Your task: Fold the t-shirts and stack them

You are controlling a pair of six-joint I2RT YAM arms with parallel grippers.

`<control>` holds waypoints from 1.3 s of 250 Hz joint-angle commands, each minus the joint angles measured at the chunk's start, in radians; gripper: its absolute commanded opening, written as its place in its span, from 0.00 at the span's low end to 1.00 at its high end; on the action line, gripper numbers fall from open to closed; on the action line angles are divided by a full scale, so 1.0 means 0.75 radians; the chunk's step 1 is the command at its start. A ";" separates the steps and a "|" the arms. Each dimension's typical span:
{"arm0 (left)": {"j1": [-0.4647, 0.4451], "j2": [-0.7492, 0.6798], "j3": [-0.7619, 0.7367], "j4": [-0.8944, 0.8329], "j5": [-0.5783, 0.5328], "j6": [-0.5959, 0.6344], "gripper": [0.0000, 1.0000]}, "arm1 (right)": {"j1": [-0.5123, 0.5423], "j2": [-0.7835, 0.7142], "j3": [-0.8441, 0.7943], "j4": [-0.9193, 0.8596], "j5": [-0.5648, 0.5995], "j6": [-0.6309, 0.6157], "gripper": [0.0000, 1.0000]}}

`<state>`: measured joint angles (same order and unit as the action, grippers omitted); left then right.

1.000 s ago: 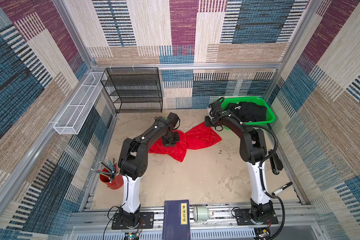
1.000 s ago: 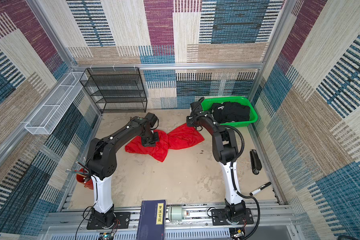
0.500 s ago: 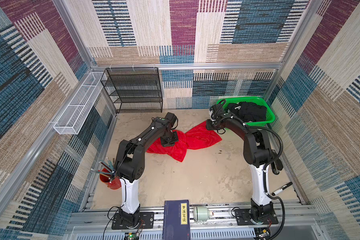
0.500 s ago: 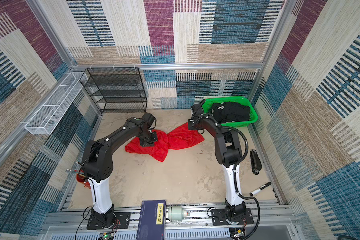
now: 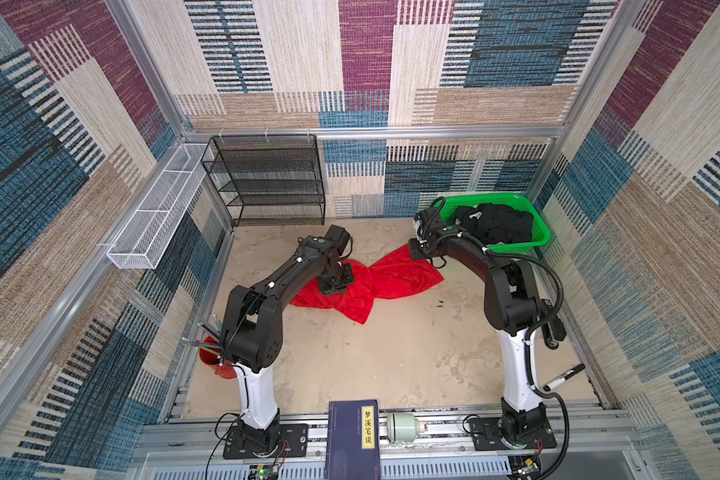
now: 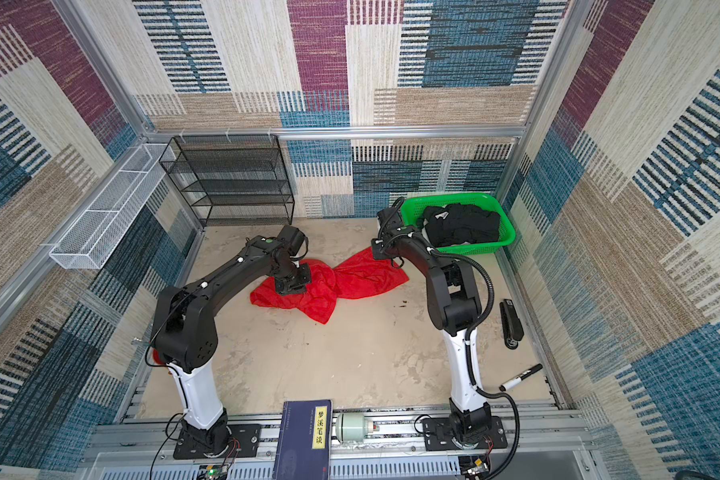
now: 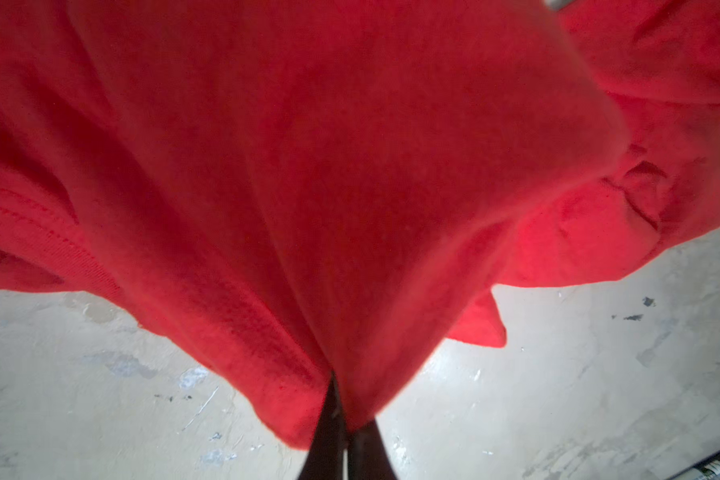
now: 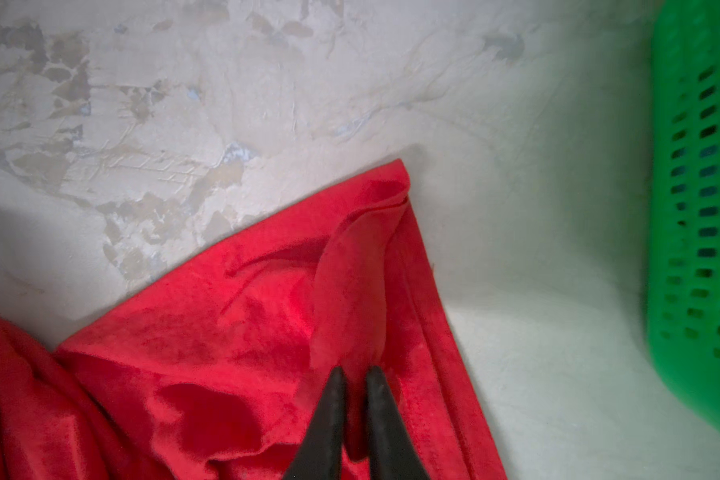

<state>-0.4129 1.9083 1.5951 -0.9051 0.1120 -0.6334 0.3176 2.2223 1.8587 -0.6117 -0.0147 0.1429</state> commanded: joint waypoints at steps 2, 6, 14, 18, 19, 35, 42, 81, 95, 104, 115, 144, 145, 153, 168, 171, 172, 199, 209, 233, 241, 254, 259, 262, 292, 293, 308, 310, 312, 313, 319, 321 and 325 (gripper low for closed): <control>0.026 -0.053 0.004 -0.028 0.011 -0.015 0.00 | 0.002 -0.028 0.039 -0.024 0.022 0.003 0.00; 0.032 -0.062 0.006 -0.033 0.010 -0.015 0.00 | 0.002 -0.037 0.044 -0.028 0.019 0.006 0.00; 0.046 -0.085 0.007 -0.038 0.005 -0.012 0.00 | 0.002 -0.062 0.045 -0.029 0.007 0.010 0.00; 0.055 -0.096 0.008 -0.043 0.003 -0.007 0.00 | 0.002 -0.076 0.045 -0.029 0.001 0.014 0.00; 0.056 -0.099 0.008 -0.044 0.002 -0.007 0.00 | 0.002 -0.079 0.044 -0.028 -0.002 0.015 0.00; 0.098 -0.140 0.017 -0.066 -0.004 0.010 0.00 | 0.002 -0.146 0.047 -0.031 -0.023 0.033 0.00; 0.120 -0.159 0.020 -0.073 -0.002 0.019 0.00 | 0.000 -0.176 0.050 -0.033 -0.031 0.041 0.00; 0.230 -0.240 0.072 -0.154 0.013 0.104 0.00 | -0.004 -0.352 0.081 -0.148 -0.055 0.112 0.00; 0.243 -0.272 0.092 -0.206 -0.011 0.147 0.00 | -0.004 -0.442 0.055 -0.207 -0.061 0.153 0.00; 0.244 -0.301 0.093 -0.232 -0.025 0.172 0.00 | -0.004 -0.511 0.018 -0.237 -0.062 0.183 0.00; 0.244 -0.342 0.079 -0.256 -0.027 0.202 0.00 | -0.004 -0.609 -0.053 -0.259 -0.065 0.221 0.00; 0.244 -0.501 -0.005 -0.311 -0.051 0.249 0.00 | -0.003 -0.905 -0.273 -0.286 -0.082 0.325 0.00; 0.244 -0.507 -0.009 -0.313 -0.054 0.250 0.00 | -0.004 -0.916 -0.280 -0.285 -0.082 0.329 0.00; 0.244 -0.565 -0.037 -0.325 -0.073 0.259 0.00 | -0.004 -0.997 -0.328 -0.285 -0.088 0.358 0.00; 0.244 -0.675 -0.081 -0.348 -0.116 0.270 0.00 | -0.004 -1.120 -0.372 -0.304 -0.081 0.407 0.00; 0.244 -0.698 -0.086 -0.351 -0.122 0.269 0.00 | -0.004 -1.139 -0.372 -0.311 -0.079 0.415 0.00; 0.244 -0.706 -0.088 -0.352 -0.124 0.270 0.00 | -0.004 -1.146 -0.372 -0.313 -0.079 0.417 0.00; 0.244 -0.867 -0.105 -0.381 -0.194 0.268 0.00 | -0.004 -1.213 -0.287 -0.394 -0.059 0.457 0.00; 0.247 -0.896 -0.099 -0.396 -0.224 0.264 0.00 | -0.006 -1.193 -0.224 -0.431 -0.056 0.450 0.00; 0.246 -0.914 -0.100 -0.408 -0.244 0.247 0.00 | -0.006 -1.098 -0.048 -0.540 -0.032 0.422 0.00; 0.246 -0.912 -0.112 -0.402 -0.234 0.233 0.00 | -0.008 -1.064 -0.010 -0.563 -0.023 0.408 0.00; 0.247 -0.905 -0.152 -0.367 -0.215 0.193 0.00 | -0.017 -1.021 0.013 -0.572 -0.015 0.403 0.00; 0.246 -0.900 -0.166 -0.348 -0.203 0.172 0.00 | -0.025 -1.002 0.013 -0.561 -0.028 0.400 0.00; 0.246 -0.897 -0.174 -0.335 -0.196 0.164 0.00 | -0.033 -0.992 0.011 -0.554 -0.041 0.397 0.00; 0.248 -0.812 -0.218 -0.213 -0.165 0.092 0.00 | -0.065 -0.845 -0.039 -0.430 -0.088 0.368 0.00; 0.248 -0.808 -0.219 -0.210 -0.165 0.091 0.00 | -0.066 -0.838 -0.039 -0.426 -0.089 0.368 0.00; 0.253 -0.734 -0.222 -0.153 -0.191 0.075 0.00 | -0.083 -0.740 -0.040 -0.358 -0.099 0.366 0.00; 0.255 -0.722 -0.221 -0.148 -0.192 0.075 0.00 | -0.084 -0.728 -0.042 -0.346 -0.099 0.365 0.00; 0.258 -0.708 -0.220 -0.142 -0.191 0.074 0.00 | -0.085 -0.715 -0.042 -0.332 -0.096 0.363 0.00; 0.259 -0.701 -0.220 -0.138 -0.192 0.074 0.00 | -0.086 -0.709 -0.042 -0.327 -0.096 0.361 0.00; 0.267 -0.662 -0.215 -0.116 -0.193 0.074 0.00 | -0.091 -0.669 -0.043 -0.287 -0.085 0.356 0.00; 0.270 -0.648 -0.214 -0.110 -0.194 0.075 0.00 | -0.093 -0.656 -0.043 -0.275 -0.082 0.353 0.00; 0.275 -0.618 -0.209 -0.095 -0.198 0.075 0.00 | -0.099 -0.627 -0.037 -0.252 -0.079 0.345 0.00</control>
<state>-0.2249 1.3476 1.4361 -1.1065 -0.0204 -0.5289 0.2592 1.6520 1.8275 -0.9451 -0.0711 0.4316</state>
